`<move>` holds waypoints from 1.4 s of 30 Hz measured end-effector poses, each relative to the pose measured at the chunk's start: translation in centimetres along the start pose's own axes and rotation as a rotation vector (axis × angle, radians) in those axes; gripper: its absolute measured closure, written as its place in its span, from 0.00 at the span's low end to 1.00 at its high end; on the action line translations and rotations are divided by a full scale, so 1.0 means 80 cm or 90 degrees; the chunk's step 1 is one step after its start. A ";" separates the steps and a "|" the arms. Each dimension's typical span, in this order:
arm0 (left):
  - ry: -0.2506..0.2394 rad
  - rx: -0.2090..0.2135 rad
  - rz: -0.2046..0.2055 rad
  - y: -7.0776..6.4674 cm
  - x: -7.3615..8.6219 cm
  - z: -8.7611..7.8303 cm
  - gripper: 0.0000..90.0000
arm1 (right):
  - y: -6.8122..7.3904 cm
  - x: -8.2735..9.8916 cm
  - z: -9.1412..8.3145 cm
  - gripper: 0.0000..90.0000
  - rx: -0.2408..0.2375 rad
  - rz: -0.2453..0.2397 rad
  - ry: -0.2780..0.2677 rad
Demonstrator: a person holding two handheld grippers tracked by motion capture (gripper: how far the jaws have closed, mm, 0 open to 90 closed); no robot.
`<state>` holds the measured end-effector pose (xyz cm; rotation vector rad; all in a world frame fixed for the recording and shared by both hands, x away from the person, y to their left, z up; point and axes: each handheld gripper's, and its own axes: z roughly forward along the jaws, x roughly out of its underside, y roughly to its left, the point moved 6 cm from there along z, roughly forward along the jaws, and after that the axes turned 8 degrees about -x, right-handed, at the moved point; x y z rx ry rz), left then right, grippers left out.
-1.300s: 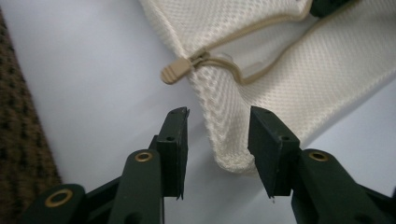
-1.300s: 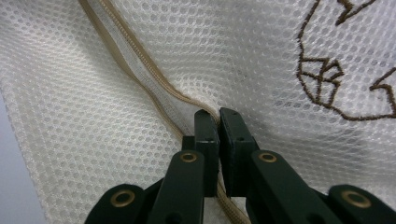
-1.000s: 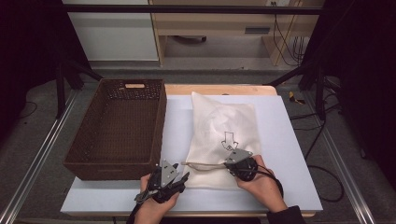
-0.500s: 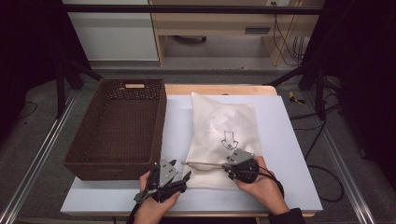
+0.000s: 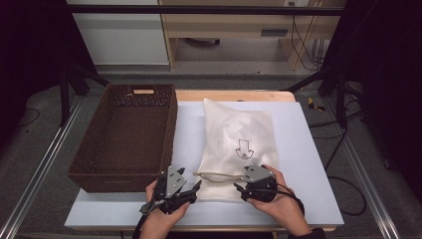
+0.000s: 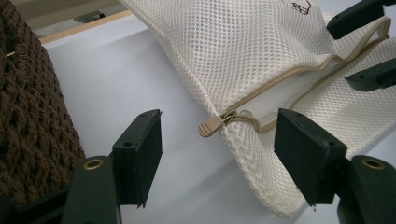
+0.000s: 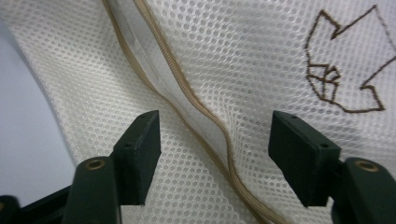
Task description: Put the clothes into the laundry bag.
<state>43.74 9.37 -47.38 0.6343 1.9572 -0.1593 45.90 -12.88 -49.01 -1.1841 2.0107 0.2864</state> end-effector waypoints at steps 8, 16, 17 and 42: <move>-0.007 0.020 -0.002 -0.005 -0.003 0.001 0.30 | -0.016 -0.001 -0.021 0.16 0.026 0.036 -0.048; -0.027 0.046 -0.017 -0.007 -0.013 -0.005 0.21 | -0.043 -0.005 -0.043 0.10 0.082 0.088 -0.083; -0.028 0.048 -0.019 -0.008 -0.015 -0.006 0.19 | -0.049 -0.004 -0.047 0.08 0.089 0.105 -0.093; -0.088 0.088 -0.059 0.010 -0.059 -0.044 0.12 | -0.071 0.008 -0.061 0.05 0.128 0.146 -0.108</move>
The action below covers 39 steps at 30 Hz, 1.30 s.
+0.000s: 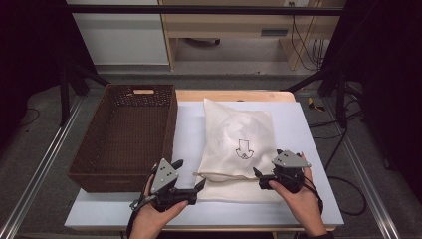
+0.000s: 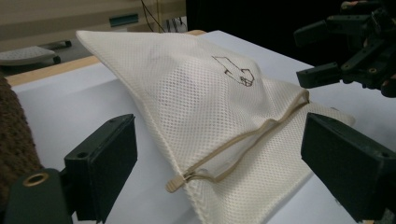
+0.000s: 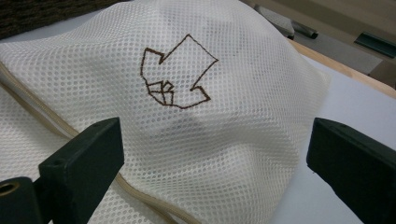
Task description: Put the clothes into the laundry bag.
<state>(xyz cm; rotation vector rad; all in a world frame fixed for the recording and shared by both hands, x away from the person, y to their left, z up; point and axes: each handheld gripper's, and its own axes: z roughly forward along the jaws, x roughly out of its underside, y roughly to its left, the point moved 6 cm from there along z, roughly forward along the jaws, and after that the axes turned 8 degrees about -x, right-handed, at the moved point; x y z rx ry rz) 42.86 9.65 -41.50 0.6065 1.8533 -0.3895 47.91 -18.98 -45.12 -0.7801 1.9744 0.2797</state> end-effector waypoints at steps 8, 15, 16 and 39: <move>-0.019 -0.028 -0.021 0.032 -0.012 -0.015 0.11 | -0.008 0.001 -0.004 0.05 0.009 0.020 -0.010; -0.026 -0.040 -0.038 0.050 -0.018 -0.024 0.07 | -0.015 0.002 -0.008 0.05 0.021 0.035 -0.012; -0.027 -0.043 -0.039 0.052 -0.019 -0.025 0.06 | -0.016 0.002 -0.008 0.05 0.022 0.039 -0.012; -0.041 -0.108 -0.036 0.112 -0.026 -0.059 0.04 | -0.044 0.014 -0.026 0.05 0.058 0.061 -0.015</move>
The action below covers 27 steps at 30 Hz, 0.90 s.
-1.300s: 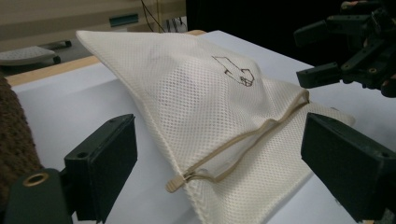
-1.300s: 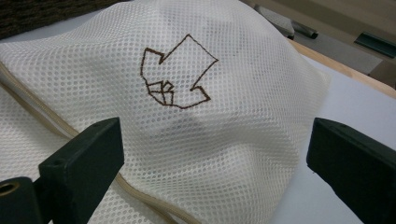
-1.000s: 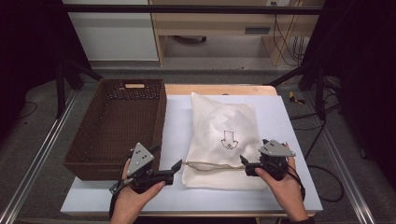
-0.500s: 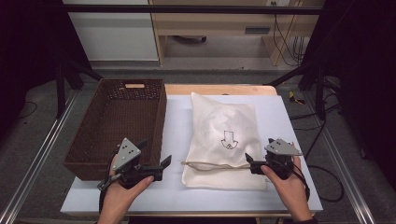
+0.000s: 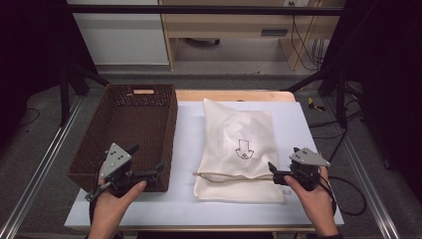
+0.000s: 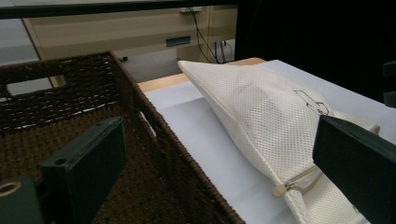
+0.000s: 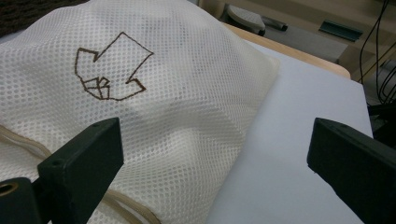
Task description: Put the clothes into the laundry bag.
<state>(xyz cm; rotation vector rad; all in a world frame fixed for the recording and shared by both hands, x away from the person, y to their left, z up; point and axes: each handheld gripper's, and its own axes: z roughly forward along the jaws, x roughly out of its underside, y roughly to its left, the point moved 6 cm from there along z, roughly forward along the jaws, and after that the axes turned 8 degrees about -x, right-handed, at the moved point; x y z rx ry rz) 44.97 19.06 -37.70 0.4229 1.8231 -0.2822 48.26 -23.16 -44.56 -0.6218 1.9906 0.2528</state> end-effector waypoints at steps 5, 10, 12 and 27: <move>0.005 -0.022 -0.006 0.020 0.001 -0.005 0.04 | -0.007 0.002 -0.002 0.05 0.007 0.006 -0.001; 0.003 -0.043 -0.010 0.040 -0.001 -0.013 0.04 | -0.012 0.005 -0.004 0.05 0.013 0.016 0.001; 0.000 -0.054 -0.017 0.049 -0.001 -0.017 0.04 | -0.014 0.006 -0.005 0.05 0.012 0.022 0.000; 0.002 -0.106 -0.048 0.098 0.007 -0.032 0.04 | -0.033 0.024 -0.010 0.05 0.022 0.031 0.017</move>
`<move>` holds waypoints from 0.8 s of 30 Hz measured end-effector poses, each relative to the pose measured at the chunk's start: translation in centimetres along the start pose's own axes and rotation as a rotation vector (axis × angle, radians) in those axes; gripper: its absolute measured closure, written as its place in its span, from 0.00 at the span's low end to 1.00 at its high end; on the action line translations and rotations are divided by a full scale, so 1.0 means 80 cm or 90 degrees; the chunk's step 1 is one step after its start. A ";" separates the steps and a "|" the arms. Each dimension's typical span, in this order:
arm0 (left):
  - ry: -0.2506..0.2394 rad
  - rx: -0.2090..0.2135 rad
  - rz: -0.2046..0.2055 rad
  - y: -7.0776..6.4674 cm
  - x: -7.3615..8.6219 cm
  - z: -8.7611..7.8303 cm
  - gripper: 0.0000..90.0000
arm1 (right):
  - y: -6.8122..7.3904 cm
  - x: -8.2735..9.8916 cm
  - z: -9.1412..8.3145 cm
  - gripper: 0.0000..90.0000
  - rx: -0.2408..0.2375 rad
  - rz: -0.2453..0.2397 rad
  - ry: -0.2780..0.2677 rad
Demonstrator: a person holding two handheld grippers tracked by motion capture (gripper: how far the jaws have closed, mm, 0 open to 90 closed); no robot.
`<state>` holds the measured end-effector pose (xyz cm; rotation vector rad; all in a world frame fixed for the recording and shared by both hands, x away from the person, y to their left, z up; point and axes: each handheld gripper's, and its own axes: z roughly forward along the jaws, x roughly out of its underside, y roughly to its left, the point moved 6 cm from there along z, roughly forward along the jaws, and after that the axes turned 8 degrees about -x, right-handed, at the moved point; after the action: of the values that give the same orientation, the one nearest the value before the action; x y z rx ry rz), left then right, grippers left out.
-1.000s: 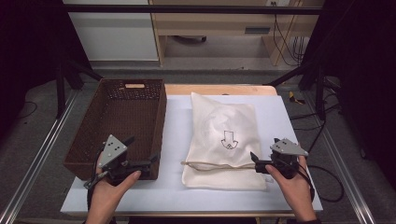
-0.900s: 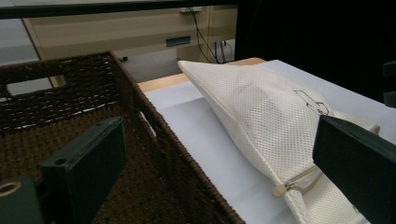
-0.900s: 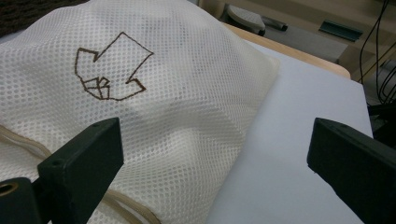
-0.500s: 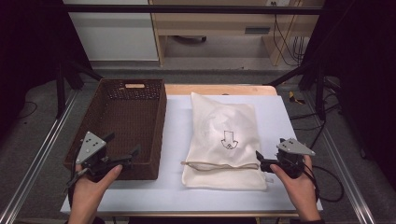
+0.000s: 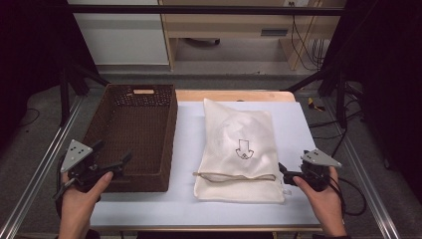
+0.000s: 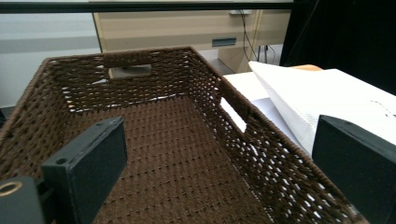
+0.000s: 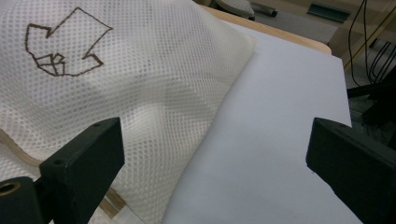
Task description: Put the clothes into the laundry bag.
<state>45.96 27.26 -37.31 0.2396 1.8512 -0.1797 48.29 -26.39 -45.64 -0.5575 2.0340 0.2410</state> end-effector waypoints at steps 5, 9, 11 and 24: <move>-0.003 -0.016 -0.014 0.015 0.001 -0.002 0.04 | -0.010 0.006 -0.004 0.06 0.008 0.015 0.000; -0.005 -0.028 -0.022 0.027 0.003 -0.004 0.05 | -0.014 0.009 -0.004 0.07 0.009 0.019 0.003; -0.006 -0.035 -0.030 0.033 0.003 -0.005 0.05 | -0.014 0.011 -0.003 0.08 0.007 0.021 0.008; -0.005 -0.096 -0.055 0.081 0.013 -0.014 0.05 | -0.020 0.030 0.006 0.07 -0.004 0.046 0.051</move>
<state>46.30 33.88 -37.99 0.0544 1.8589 -0.0996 48.39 -28.29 -47.86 -0.5060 2.1343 0.2724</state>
